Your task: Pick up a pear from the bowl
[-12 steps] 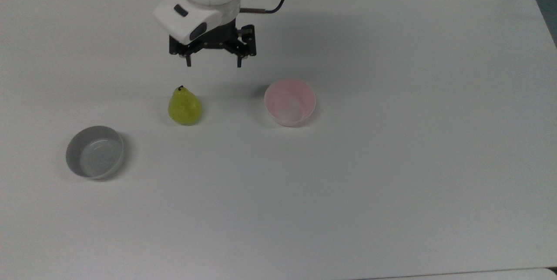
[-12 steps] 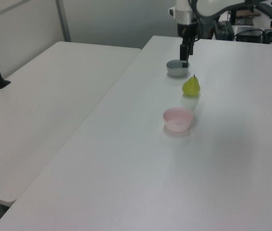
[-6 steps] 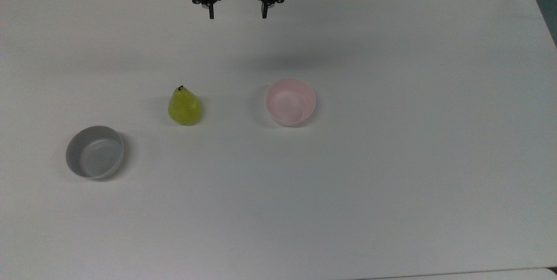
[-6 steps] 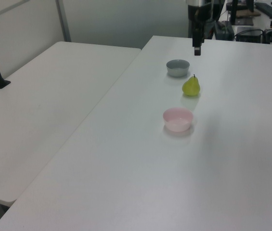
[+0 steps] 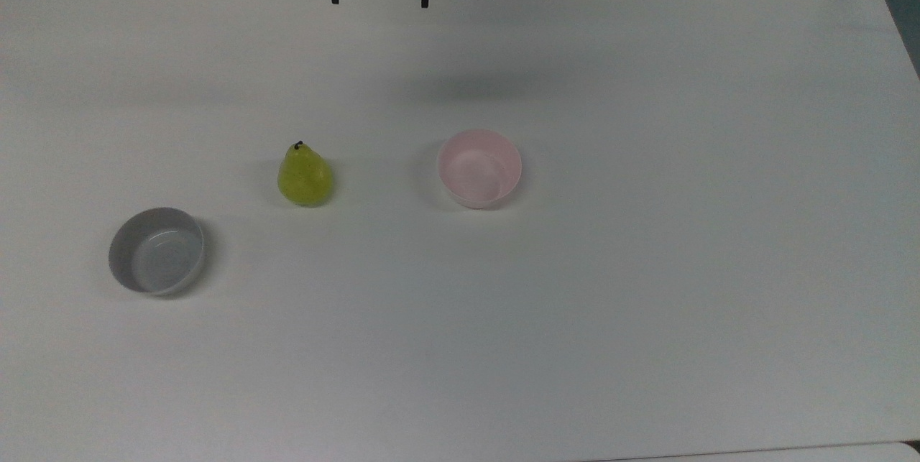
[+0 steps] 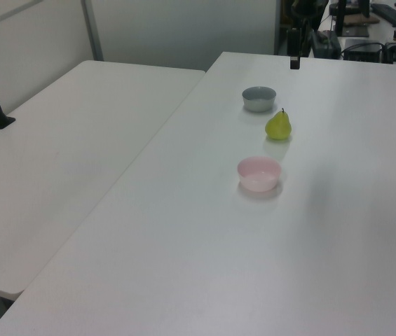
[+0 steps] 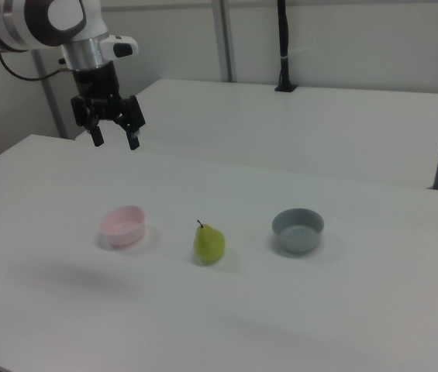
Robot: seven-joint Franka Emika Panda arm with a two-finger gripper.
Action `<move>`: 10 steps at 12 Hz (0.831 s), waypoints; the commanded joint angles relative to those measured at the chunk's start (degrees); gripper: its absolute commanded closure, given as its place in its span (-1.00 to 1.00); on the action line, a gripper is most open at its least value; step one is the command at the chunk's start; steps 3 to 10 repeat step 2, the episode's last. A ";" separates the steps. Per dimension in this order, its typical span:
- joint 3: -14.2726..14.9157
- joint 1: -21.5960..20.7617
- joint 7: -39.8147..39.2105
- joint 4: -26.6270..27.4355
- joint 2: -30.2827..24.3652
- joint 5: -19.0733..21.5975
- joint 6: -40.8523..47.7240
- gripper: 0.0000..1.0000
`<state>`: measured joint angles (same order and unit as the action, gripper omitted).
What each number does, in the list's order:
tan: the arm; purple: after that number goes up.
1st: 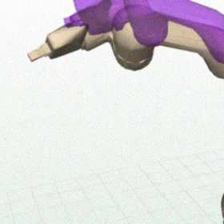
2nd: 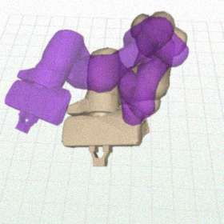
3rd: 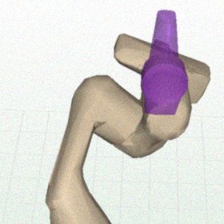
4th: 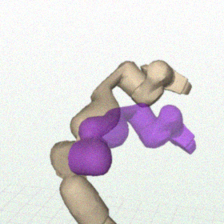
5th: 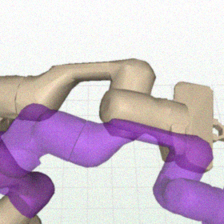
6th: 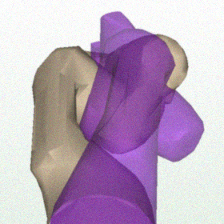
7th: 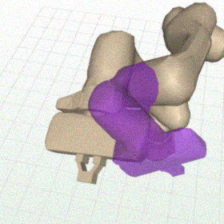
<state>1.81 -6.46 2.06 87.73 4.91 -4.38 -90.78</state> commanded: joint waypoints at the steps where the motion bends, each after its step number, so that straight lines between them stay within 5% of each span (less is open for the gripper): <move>1: 0.30 0.40 1.54 1.48 -1.84 1.21 0.69 -1.00; 10: 0.30 0.40 1.46 1.48 -1.83 1.21 0.69 -1.00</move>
